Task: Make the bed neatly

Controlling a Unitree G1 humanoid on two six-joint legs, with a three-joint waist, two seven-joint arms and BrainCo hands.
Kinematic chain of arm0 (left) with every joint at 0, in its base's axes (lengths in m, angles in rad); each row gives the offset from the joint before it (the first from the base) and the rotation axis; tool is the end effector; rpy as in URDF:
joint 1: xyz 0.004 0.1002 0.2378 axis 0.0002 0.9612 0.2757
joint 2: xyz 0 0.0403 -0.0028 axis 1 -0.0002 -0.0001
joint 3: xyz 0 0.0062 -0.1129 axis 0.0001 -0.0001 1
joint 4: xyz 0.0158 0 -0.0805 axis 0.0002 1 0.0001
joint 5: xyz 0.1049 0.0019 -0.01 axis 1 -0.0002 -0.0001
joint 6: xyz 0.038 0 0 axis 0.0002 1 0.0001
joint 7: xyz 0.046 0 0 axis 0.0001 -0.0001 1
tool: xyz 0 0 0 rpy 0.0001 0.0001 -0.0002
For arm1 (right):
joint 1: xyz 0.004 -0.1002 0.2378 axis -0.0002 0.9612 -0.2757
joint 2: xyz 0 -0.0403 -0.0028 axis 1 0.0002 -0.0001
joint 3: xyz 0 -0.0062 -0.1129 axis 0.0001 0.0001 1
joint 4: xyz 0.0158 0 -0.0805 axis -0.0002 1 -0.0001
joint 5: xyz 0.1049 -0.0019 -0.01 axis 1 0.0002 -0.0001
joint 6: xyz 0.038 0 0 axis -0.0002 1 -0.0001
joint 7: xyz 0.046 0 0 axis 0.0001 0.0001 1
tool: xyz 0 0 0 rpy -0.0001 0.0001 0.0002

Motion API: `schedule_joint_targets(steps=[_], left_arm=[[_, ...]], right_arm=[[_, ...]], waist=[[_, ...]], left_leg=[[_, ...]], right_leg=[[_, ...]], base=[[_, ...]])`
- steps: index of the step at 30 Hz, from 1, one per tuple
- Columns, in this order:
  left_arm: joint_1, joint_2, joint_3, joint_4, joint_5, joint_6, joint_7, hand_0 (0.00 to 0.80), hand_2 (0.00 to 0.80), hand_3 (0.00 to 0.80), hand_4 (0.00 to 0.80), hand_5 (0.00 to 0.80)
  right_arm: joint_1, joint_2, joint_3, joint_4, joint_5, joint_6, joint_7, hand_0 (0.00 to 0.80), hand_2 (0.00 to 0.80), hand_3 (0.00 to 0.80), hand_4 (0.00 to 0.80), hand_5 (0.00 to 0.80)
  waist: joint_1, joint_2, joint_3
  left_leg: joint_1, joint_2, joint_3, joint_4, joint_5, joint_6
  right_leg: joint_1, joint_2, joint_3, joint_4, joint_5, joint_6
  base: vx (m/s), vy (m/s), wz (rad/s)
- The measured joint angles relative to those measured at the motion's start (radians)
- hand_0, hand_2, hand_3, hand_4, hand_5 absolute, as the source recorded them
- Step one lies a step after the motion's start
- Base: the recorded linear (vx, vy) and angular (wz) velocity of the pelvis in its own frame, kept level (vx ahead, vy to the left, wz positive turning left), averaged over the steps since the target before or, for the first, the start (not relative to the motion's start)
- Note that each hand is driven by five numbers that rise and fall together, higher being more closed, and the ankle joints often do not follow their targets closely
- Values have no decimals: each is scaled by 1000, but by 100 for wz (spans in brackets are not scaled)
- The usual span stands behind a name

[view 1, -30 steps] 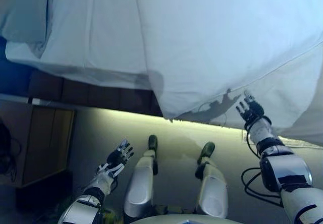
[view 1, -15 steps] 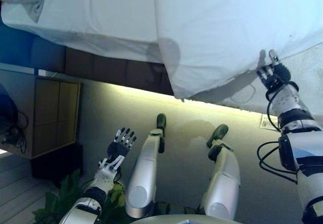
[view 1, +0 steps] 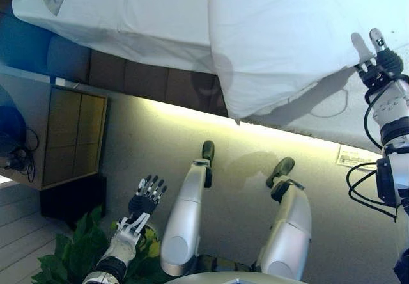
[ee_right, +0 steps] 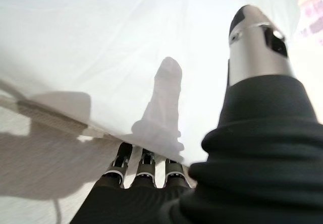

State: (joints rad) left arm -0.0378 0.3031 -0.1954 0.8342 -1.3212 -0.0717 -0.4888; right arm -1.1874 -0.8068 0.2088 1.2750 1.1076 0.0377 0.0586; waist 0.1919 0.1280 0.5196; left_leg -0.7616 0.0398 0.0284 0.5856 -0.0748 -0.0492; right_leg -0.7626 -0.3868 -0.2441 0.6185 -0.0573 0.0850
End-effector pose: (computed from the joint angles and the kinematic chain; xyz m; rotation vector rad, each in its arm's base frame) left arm 0.1515 0.2259 -0.0884 -0.9716 0.4052 0.0539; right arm 0.3441 -0.3344 0.2288 0.4494 -0.1424 -0.3536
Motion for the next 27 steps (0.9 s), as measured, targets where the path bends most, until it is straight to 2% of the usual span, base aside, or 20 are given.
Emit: schedule_joint_targets(steps=[4,5,6,20,27], left_arm=[[1,7,24,-16,1,18,-16,0,0,0,0,0],[2,10,24,-19,2,20,-19,0,0,0,0,0],[6,11,24,-23,2,20,-21,0,0,0,0,0],[45,32,24,-52,2,34,-20,0,0,0,0,0],[44,37,28,-61,2,31,-22,0,0,0,0,0]], right_arm=[[-7,-26,1,0,-27,8,11,0,0,0,0,0],[-8,-29,1,0,-42,8,21,125,125,125,125,125],[-8,-31,5,-1,-59,7,31,800,800,800,800,800],[-5,-70,10,-13,-82,-11,105,800,800,800,800,800],[24,-69,13,-13,-84,-10,169,800,800,800,800,800]], waist=[[19,0,0],[19,0,0],[18,0,0],[19,1,0],[19,1,0]], left_leg=[[1,-1,-1,6,-1,-2],[1,-1,-1,7,-1,-2],[3,-1,-1,8,-1,-2],[42,13,0,-6,-1,-3],[128,20,10,-53,-1,-4]], right_leg=[[0,1,0,8,-2,-7],[1,2,0,9,-2,-7],[2,2,0,9,-2,-8],[35,16,0,1,-3,-13],[126,29,-11,-64,12,-5]], base=[[45,-21,0],[0,0,0],[0,0,0],[-2,-11,-2],[-5,-2,-4]])
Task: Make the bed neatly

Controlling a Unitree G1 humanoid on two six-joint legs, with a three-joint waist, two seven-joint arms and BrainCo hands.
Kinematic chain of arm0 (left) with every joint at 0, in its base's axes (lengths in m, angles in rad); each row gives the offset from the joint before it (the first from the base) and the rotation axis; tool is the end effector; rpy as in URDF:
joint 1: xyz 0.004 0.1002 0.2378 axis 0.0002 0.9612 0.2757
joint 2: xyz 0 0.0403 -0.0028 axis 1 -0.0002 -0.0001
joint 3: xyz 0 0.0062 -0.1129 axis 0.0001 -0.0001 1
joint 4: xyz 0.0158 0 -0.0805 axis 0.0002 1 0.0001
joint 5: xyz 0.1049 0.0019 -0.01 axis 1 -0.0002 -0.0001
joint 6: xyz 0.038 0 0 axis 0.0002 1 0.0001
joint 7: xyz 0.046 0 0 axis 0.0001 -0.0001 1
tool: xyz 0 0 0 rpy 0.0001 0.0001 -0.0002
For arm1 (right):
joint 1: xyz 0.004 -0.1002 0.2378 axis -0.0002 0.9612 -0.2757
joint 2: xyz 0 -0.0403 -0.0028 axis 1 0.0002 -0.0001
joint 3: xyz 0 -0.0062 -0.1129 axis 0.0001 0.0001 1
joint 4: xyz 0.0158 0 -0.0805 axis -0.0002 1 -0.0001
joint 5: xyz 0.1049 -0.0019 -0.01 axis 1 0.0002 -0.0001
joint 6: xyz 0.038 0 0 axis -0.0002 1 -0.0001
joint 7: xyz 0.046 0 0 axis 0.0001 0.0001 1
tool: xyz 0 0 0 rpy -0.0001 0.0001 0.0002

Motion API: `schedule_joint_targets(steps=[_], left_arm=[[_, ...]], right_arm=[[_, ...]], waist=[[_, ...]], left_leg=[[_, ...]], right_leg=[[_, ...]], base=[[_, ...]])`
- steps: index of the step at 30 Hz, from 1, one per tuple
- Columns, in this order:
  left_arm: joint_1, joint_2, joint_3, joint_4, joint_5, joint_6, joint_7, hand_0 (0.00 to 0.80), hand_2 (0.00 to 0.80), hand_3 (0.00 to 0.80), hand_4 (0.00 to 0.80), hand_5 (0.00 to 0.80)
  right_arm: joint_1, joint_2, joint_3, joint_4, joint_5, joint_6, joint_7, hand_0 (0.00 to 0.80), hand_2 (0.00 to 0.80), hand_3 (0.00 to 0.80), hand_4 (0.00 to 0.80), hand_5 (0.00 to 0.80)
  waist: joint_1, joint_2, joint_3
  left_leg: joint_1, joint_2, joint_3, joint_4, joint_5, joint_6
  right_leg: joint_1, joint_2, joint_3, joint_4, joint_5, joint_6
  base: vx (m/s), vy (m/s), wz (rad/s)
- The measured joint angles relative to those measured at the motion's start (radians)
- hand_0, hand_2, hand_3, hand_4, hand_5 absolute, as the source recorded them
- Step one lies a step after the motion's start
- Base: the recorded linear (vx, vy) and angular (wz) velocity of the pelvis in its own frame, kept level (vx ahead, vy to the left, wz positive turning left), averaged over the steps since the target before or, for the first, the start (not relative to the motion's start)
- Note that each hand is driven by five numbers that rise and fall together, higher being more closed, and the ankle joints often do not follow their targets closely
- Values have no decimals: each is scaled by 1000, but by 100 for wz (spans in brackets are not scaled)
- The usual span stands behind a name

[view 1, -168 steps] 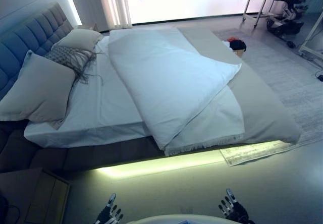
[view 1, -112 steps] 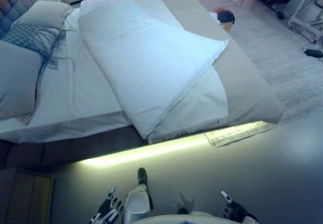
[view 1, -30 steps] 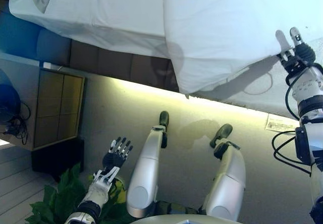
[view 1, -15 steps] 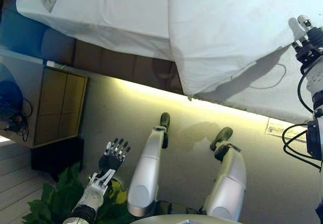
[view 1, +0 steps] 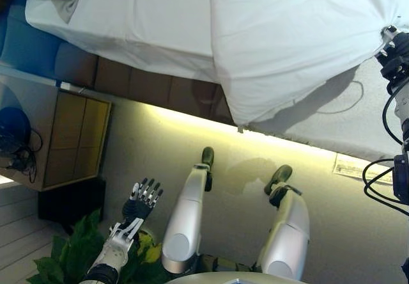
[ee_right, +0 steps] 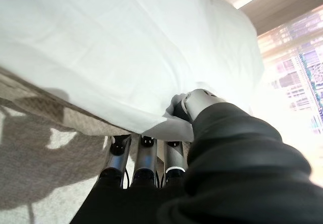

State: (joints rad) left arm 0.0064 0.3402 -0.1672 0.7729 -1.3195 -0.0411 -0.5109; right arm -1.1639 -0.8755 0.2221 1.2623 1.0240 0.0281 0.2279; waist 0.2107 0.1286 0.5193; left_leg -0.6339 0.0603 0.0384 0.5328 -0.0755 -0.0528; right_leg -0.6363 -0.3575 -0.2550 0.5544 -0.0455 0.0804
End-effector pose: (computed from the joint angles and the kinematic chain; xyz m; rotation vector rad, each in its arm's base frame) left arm 0.1447 0.2382 -0.0836 -0.9690 0.3870 0.0349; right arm 0.3308 -0.3548 0.2341 0.3056 -0.1706 -0.2487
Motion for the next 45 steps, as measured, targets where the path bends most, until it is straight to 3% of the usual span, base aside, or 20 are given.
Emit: schedule_joint_targets(steps=[7,15,18,25,35,45], left_arm=[[-33,39,0,-48,-17,-44,2,0,0,0,0,0],[-200,137,-2,-176,-39,-84,39,0,0,0,0,0],[-264,160,-9,-217,-38,-85,33,0,0,0,0,0],[-370,161,-114,-230,10,-66,34,0,0,0,0,0],[-449,149,-208,-179,51,101,65,0,0,0,0,0],[-479,-59,-271,10,-10,376,80,0,0,0,0,0]], right_arm=[[40,5,8,0,-1,32,38,800,800,800,800,800],[76,52,8,-8,0,60,65,800,800,800,800,800],[80,81,8,-12,0,67,66,800,800,800,800,800],[80,138,26,-45,0,85,65,800,800,800,800,800],[79,185,63,-46,10,97,45,800,800,800,800,800],[79,293,107,-79,22,116,24,800,800,800,800,800]], waist=[[-3,-1,0],[-5,-8,-5],[-7,-31,-20],[-34,-89,-53],[-57,-108,-93],[-92,-150,-143]], left_leg=[[148,7,19,-99,16,-7],[329,11,48,-265,61,-12],[372,15,65,-310,70,-18],[468,19,86,-387,78,-25],[534,23,99,-450,92,-33],[602,39,124,-490,95,-42]], right_leg=[[149,27,-10,-124,40,15],[340,67,-41,-329,120,31],[380,80,-60,-388,142,27],[481,105,-70,-499,177,30],[541,124,-82,-562,198,26],[591,148,-78,-600,205,23]], base=[[5,10,-9],[-22,13,-7],[-6,12,-13],[22,-13,-7],[13,-4,-4],[39,-54,-8]])
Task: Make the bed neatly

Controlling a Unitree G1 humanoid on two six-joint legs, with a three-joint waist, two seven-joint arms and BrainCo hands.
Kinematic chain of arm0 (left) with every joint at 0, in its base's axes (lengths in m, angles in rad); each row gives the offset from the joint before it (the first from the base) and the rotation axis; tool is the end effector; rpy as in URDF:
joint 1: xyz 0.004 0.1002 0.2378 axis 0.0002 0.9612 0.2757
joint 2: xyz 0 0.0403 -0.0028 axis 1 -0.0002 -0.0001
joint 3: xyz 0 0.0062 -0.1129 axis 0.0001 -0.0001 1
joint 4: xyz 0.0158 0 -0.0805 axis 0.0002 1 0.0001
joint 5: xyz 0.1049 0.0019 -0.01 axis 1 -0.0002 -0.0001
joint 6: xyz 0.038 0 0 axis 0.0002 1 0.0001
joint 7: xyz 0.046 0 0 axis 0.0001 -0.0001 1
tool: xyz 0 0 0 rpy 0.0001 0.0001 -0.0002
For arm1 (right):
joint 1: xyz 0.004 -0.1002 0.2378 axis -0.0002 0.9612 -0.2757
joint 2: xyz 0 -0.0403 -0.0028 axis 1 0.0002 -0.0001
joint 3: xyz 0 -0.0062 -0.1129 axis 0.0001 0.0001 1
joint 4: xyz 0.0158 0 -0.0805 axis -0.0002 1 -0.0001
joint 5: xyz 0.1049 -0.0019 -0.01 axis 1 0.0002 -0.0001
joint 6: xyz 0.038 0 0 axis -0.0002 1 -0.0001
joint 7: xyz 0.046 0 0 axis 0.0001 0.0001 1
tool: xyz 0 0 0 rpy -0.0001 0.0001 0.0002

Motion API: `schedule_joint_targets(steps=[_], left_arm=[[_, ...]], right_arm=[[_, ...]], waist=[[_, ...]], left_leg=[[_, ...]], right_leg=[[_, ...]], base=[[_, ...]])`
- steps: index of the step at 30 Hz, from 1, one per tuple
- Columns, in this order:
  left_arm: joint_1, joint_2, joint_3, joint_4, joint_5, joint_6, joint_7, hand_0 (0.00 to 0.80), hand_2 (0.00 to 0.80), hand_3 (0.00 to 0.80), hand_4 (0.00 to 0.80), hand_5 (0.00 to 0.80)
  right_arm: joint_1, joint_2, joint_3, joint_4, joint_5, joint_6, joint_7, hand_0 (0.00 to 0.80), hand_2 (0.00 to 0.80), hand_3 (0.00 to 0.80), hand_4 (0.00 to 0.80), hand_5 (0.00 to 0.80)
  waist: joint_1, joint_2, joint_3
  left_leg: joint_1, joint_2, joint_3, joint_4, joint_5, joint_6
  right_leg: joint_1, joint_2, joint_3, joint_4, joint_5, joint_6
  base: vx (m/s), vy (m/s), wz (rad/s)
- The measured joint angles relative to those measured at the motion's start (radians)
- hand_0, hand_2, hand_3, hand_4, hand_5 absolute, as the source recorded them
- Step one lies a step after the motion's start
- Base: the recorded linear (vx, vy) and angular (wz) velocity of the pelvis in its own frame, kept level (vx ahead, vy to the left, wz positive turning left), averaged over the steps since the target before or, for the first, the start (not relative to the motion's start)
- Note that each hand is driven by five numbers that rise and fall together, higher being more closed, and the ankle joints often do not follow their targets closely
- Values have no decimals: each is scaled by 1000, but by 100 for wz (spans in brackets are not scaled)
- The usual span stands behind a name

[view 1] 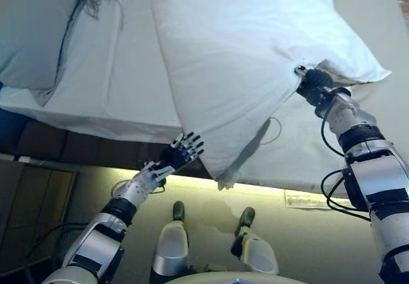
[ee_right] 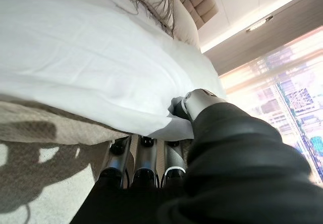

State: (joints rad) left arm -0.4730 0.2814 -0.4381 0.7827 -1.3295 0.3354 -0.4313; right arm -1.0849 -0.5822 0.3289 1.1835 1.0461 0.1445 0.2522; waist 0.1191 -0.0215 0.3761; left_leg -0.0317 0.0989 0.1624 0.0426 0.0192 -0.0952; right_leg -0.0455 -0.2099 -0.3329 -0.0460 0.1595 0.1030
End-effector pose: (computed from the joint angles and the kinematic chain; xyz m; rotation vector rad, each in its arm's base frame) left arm 0.2694 0.1462 -0.0149 -0.9337 0.6212 -0.5437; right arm 0.3690 -0.2553 0.1634 0.3738 0.1297 0.0784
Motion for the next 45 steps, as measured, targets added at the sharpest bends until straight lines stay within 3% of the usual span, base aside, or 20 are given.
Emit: schedule_joint_targets(steps=[7,18,22,26,33,39,45], left_arm=[[2,-95,-20,96,-112,175,13,0,0,0,0,0],[2,-145,-59,116,-322,197,83,0,0,0,0,0],[-2,-191,-58,114,-428,101,88,0,0,0,0,0],[-16,-222,-51,105,-497,-63,92,0,0,0,0,0],[-87,-244,24,100,-618,-303,91,0,0,0,0,0],[-104,-293,77,95,-619,-413,54,0,0,0,0,0],[-116,-310,117,95,-629,-461,14,0,0,0,0,0]], right_arm=[[1,111,1,-1,1,0,-7,800,800,800,800,800],[31,216,29,-90,72,-5,-85,800,800,800,800,800],[74,225,39,-157,88,-18,-133,800,800,800,800,800],[111,243,41,-226,88,-26,-169,800,800,800,800,800],[187,258,42,-364,115,-44,-211,800,800,800,800,800],[190,268,42,-395,119,-46,-214,800,800,800,800,800],[190,282,45,-396,124,-46,-196,800,800,800,800,800]], waist=[[-26,-52,-32],[-54,-99,-62],[-57,-108,-67],[-80,-125,-67],[-93,-196,-63],[-110,-220,-59],[-132,-225,-56]], left_leg=[[9,14,15,0,0,-8],[1,32,47,4,0,-18],[1,42,54,4,-1,-24],[1,46,57,4,-1,-26],[-12,66,64,4,1,-37],[-15,76,67,-1,0,-42],[-14,79,69,-5,0,-45]], right_leg=[[2,19,20,-12,6,-9],[-28,37,54,-11,15,-21],[-33,49,64,-12,16,-25],[-34,53,67,-12,16,-26],[-53,72,77,-12,18,-28],[-59,82,77,-12,18,-28],[-60,85,77,-12,18,-28]], base=[[7,-87,-8],[-3,-91,-10],[0,-82,-7],[9,-114,-2],[-10,-87,-4],[-14,-38,-2],[-2,2,-1]])
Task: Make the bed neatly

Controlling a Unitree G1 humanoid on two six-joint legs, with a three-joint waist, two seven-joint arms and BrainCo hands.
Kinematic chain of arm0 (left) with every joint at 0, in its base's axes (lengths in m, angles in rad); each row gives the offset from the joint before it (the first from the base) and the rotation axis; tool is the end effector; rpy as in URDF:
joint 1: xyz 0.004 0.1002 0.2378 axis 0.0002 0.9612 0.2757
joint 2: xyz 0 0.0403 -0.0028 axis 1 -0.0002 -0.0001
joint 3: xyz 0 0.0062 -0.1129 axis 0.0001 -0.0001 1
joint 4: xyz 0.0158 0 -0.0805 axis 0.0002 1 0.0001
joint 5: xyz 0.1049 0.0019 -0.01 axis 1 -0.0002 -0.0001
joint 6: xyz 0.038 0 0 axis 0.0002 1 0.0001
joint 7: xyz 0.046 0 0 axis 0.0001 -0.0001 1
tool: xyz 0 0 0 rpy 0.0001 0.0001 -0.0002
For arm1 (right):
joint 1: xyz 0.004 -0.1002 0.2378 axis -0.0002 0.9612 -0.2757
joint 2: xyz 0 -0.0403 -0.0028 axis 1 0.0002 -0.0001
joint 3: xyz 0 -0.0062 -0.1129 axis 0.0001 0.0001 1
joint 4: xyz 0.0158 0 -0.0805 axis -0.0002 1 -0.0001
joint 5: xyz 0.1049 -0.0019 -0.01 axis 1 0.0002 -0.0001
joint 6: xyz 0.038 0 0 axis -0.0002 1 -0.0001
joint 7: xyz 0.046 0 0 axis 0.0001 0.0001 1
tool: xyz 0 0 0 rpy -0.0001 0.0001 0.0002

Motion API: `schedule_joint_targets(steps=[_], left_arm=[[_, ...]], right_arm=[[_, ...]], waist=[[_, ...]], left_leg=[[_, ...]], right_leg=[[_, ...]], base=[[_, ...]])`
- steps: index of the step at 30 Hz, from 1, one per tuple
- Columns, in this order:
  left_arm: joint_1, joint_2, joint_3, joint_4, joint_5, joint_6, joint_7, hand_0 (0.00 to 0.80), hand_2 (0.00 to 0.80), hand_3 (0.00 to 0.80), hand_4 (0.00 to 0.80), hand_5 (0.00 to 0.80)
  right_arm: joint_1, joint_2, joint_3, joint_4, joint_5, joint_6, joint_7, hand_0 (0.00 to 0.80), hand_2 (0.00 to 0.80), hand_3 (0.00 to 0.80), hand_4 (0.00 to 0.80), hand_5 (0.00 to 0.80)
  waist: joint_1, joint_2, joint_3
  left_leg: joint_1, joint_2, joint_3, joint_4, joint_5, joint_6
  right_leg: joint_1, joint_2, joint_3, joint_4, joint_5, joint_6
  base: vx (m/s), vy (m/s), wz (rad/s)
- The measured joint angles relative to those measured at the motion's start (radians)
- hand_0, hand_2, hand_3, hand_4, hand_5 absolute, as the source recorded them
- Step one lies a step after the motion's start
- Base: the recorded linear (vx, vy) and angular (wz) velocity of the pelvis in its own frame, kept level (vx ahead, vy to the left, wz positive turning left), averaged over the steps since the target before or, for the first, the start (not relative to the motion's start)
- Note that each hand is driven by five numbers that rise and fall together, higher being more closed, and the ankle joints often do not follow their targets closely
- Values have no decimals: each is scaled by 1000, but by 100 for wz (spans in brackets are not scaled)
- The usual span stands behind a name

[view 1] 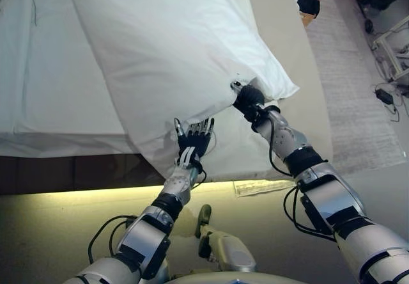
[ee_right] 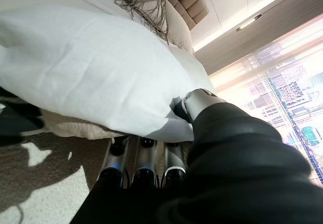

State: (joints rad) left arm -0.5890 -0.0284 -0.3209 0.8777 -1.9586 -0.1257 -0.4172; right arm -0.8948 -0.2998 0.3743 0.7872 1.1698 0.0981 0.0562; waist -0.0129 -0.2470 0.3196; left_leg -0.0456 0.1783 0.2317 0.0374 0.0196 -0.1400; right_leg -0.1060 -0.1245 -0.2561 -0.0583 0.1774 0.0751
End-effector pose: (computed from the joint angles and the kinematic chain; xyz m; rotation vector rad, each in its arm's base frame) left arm 0.2924 0.0693 0.0095 -1.7033 0.1185 -0.1872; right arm 0.3585 -0.1302 0.1241 0.5863 0.1583 0.3299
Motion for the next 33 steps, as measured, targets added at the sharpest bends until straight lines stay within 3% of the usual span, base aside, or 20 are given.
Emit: schedule_joint_targets(steps=[18,19,20,25,33], left_arm=[[-6,-2,0,0,0,-38,-31,0,0,0,0,0],[-9,-1,0,0,-1,-41,-32,627,627,627,627,627],[-11,-1,0,0,0,-47,-33,800,800,800,800,800],[-22,2,30,0,-2,-86,-33,800,800,800,800,800],[-52,8,30,0,-1,-95,-33,800,800,800,800,800]], right_arm=[[0,2,0,0,3,0,22,800,800,800,800,800],[0,2,0,1,3,0,23,800,800,800,800,800],[0,2,0,1,3,1,23,800,800,800,800,800],[-1,3,0,2,3,6,29,800,800,800,800,800],[-1,8,0,4,2,24,37,800,800,800,800,800]], waist=[[0,9,7],[0,10,7],[0,13,9],[2,36,25],[2,41,29]], left_leg=[[4,-2,10,-14,2,-3],[6,-2,10,-14,2,-3],[10,-2,10,-15,2,-3],[36,-4,9,-23,2,-3],[36,-5,1,-24,3,-4]], right_leg=[[-1,1,1,-15,0,0],[1,1,1,-15,0,0],[5,0,1,-15,0,0],[30,0,0,-19,-1,-1],[33,-1,-3,-19,-4,-6]], base=[[1,7,0],[33,34,0],[35,38,1],[6,6,0],[0,0,0]])
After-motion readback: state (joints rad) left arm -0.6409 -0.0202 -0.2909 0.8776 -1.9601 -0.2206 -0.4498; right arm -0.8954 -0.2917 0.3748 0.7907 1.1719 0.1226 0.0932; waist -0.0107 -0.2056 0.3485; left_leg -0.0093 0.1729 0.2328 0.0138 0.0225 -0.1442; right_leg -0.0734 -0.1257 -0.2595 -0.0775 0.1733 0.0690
